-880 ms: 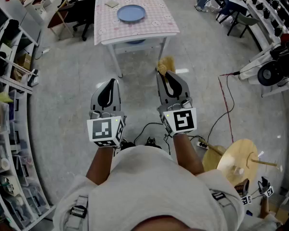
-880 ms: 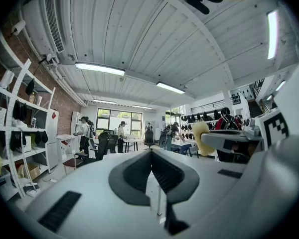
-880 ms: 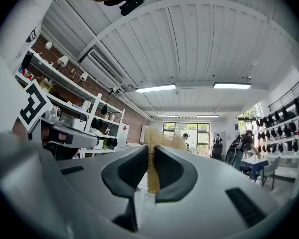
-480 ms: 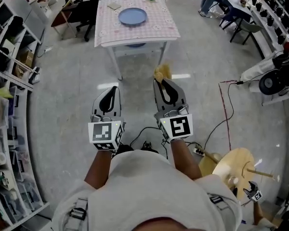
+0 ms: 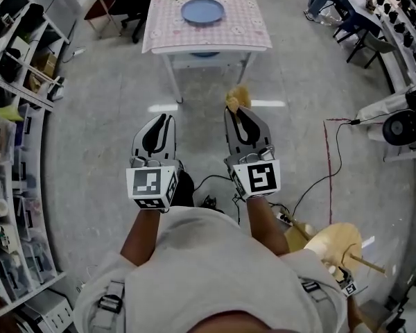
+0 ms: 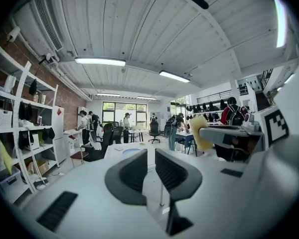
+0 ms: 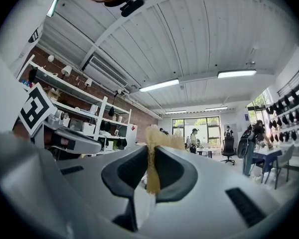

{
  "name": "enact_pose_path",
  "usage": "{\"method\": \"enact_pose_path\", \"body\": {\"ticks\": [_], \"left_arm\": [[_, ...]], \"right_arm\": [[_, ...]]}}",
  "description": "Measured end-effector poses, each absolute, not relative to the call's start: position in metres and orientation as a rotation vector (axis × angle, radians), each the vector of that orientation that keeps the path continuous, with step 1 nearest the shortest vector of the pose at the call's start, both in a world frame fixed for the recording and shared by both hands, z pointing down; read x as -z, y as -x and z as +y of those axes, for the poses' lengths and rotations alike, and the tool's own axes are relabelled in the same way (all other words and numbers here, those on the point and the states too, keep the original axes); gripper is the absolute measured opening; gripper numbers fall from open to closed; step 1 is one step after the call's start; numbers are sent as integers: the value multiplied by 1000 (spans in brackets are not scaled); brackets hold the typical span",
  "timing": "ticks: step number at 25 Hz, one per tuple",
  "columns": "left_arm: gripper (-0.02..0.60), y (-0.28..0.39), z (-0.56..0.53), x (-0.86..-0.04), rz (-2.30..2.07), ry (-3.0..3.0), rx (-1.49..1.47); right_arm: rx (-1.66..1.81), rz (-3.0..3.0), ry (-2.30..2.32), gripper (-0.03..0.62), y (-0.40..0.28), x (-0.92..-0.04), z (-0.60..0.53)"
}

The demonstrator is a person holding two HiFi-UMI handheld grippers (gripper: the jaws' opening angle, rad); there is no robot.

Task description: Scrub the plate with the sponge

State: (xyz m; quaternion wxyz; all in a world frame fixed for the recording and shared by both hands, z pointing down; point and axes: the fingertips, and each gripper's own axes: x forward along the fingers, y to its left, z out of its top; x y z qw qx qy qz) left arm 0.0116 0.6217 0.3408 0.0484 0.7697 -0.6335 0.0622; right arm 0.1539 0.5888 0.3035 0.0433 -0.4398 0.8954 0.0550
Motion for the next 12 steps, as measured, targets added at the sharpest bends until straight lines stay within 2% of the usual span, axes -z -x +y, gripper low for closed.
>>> {"method": "enact_pose_path", "body": {"ticks": [12], "left_arm": [[61, 21, 465, -351, -1774, -2426, -91]], "right_arm": [[-236, 2766, 1485, 43, -121, -312, 456]]}}
